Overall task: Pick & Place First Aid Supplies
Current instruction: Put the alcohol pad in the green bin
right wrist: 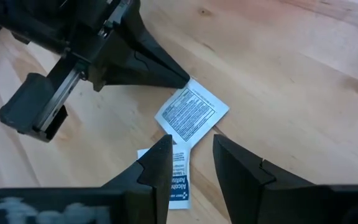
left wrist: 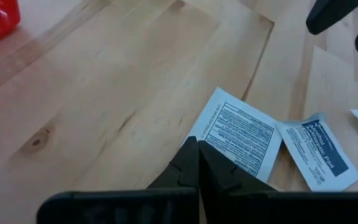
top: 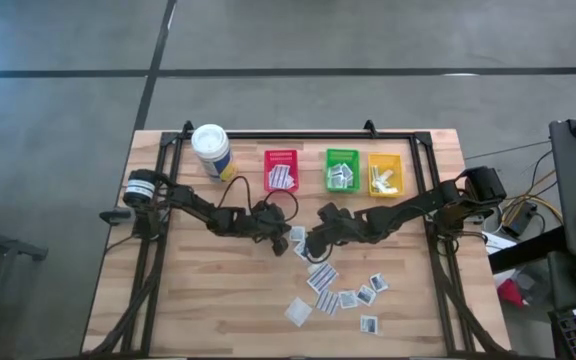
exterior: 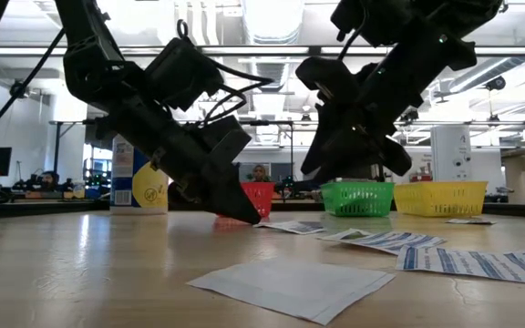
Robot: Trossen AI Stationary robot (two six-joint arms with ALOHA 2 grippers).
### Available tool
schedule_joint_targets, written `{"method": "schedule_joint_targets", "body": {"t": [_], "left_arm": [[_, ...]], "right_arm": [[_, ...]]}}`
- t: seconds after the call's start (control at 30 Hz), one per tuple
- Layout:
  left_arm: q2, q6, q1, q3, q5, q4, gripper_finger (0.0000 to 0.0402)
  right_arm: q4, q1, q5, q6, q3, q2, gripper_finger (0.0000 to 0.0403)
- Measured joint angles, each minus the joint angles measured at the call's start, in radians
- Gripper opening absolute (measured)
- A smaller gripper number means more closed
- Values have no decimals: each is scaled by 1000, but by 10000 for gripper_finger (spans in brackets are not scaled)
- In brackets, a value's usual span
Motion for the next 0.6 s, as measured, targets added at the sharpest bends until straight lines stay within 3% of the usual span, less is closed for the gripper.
{"method": "schedule_joint_targets", "body": {"t": [0.2, 0.6], "left_arm": [[0, -34, -4, 0, 13, -1, 0], [-1, -44, -5, 0, -8, -53, 0]], "right_arm": [[0, 0, 0, 44, -3, 3, 114], [148, -14, -2, 55, 14, 171, 110]]}}
